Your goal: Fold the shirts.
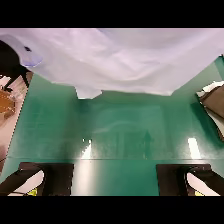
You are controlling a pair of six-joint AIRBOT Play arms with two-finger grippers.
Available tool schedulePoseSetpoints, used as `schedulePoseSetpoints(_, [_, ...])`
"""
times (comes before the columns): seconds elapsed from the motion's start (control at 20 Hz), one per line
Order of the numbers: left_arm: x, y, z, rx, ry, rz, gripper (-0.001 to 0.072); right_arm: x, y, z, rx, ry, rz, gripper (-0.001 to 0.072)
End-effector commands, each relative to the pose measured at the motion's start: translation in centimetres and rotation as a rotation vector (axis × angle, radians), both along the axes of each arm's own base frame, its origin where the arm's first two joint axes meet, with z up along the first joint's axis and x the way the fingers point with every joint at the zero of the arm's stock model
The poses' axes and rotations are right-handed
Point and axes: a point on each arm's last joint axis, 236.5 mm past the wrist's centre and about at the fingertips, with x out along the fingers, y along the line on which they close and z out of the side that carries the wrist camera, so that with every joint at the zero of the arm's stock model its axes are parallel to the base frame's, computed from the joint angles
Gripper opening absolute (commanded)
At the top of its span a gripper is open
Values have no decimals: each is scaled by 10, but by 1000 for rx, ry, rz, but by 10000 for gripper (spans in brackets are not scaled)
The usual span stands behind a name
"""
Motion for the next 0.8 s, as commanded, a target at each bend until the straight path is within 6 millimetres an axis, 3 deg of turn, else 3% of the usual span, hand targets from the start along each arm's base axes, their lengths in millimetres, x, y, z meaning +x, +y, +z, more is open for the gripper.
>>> schedulePoseSetpoints(0.0, [-65, -3, 34, -63, -84, 2, 24, -61, -8, 24, 47, -71, -38, 18])
schedulePoseSetpoints(0.15, [-89, -8, 21, -87, -6, -12, 24, -94, -4, 19, 90, -48, -33, 18])
schedulePoseSetpoints(0.25, [-77, -7, -1, -89, 88, -5, 24, -77, 0, 2, 97, 12, -24, 18])
schedulePoseSetpoints(0.3, [-63, -7, -16, -94, 139, -8, 24, -54, 1, -22, 96, 92, -22, 18])
schedulePoseSetpoints(0.4, [-15, -7, -64, -109, 291, -16, 24, 3, 17, -94, 102, 306, 31, 18])
schedulePoseSetpoints(0.55, [65, -13, -167, -128, 563, -57, 24, 83, 34, -213, 103, 572, 94, 18])
schedulePoseSetpoints(0.65, [128, -11, -234, -172, 675, -48, 24, 138, 31, -274, 108, 632, 80, 18])
schedulePoseSetpoints(0.75, [184, -6, -299, -241, 764, -10, 24, 178, 23, -322, 114, 695, 62, 18])
